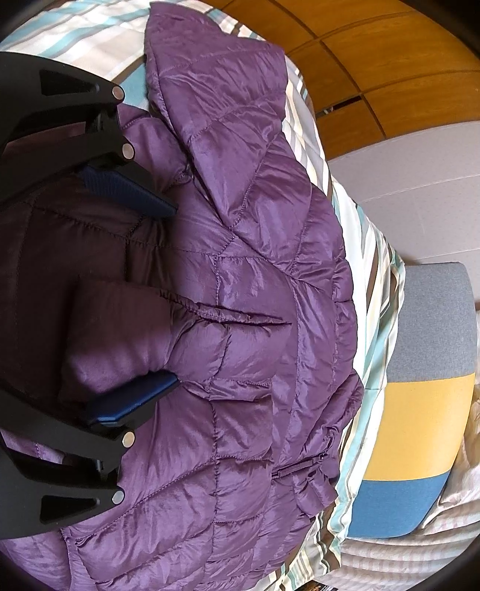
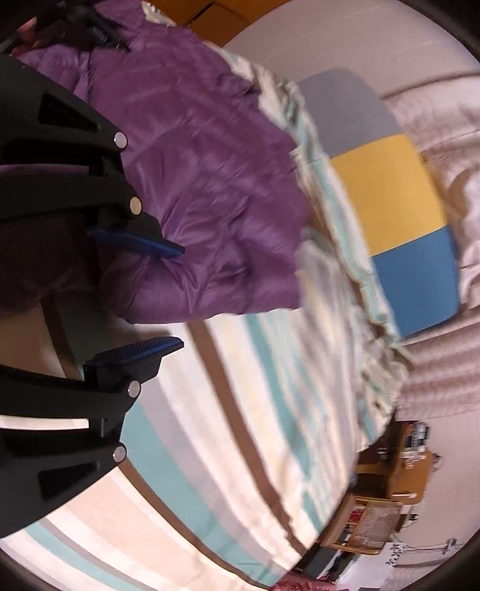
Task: Fold large clothes
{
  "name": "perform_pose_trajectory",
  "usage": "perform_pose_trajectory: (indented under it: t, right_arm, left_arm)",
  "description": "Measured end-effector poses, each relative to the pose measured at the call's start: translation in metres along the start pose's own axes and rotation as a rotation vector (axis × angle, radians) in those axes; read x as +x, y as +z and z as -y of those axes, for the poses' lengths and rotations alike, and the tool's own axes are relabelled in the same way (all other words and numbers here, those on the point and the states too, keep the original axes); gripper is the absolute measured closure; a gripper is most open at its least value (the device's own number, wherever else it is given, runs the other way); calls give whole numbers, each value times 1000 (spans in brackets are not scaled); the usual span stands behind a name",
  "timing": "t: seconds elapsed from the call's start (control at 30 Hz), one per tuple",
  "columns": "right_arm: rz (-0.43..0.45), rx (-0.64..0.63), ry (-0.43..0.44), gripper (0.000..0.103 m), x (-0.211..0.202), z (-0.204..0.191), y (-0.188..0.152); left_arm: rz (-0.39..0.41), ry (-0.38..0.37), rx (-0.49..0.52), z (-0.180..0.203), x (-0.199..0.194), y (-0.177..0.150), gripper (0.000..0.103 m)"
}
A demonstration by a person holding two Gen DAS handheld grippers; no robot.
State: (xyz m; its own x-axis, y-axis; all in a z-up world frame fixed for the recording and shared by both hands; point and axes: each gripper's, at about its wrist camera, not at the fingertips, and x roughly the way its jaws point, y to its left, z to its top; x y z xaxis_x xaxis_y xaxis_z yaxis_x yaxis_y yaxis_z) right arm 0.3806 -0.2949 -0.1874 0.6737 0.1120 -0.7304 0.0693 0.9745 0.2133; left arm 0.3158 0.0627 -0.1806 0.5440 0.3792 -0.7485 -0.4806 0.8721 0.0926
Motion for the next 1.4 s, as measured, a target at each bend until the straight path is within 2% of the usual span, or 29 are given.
perform_pose_trajectory:
  t: [0.03,0.2,0.33,0.4,0.43,0.5,0.57,0.63,0.67,0.73,0.77,0.8,0.83,0.97,1.07,1.13,1.23,1.33,1.4]
  right_arm:
    - [-19,-11,-9,55,6,-1,0]
    - [-3,-121,-117,53,10,-23,-4]
    - [2,-125,-126,53,11,-22,-5]
    - [4,-124,-127,52,10,-21,-6]
    - [5,-125,-128,52,11,-21,-6]
    - [6,-124,-128,52,10,-21,-6]
    - [6,-124,-128,51,10,-21,-5]
    - [6,-118,-124,50,9,-19,-5]
    - [5,-115,-123,49,9,-19,-5]
    - [4,-112,-122,49,9,-18,-5]
    - [4,-112,-121,47,9,-18,-4]
    - [4,-112,-120,46,9,-18,-5]
    - [4,-112,-121,46,9,-18,-4]
    - [36,-91,-95,45,2,-15,-3]
    - [146,-84,-19,44,-24,-15,-2]
    - [180,-122,35,44,-34,-24,1]
    - [149,-208,90,49,-28,-44,7]
    - [-3,-229,34,48,8,-47,2]
    - [-10,-222,40,48,14,-46,1]
  left_arm:
    - [-1,0,-1,0,0,0,17]
    - [-4,5,4,2,1,0,16]
    - [-31,-6,11,2,-7,5,15]
    - [10,-2,-3,0,-26,11,15]
    - [58,-26,-22,2,-40,14,15]
    - [103,-75,-19,11,-57,18,15]
    - [110,-99,27,29,-62,22,15]
    - [103,-117,130,56,-53,23,15]
    - [98,-89,183,66,-45,21,15]
    - [100,11,278,76,-24,14,15]
    - [81,18,306,75,-10,8,14]
    - [54,-18,284,71,-3,7,14]
    - [44,-38,246,65,0,9,9]
    - [42,-32,237,63,1,9,8]
    - [45,-37,231,61,2,7,8]
    - [43,-41,225,59,2,7,7]
    - [37,-53,215,57,1,6,6]
    - [27,-71,199,52,3,7,4]
    - [13,-90,181,48,6,8,3]
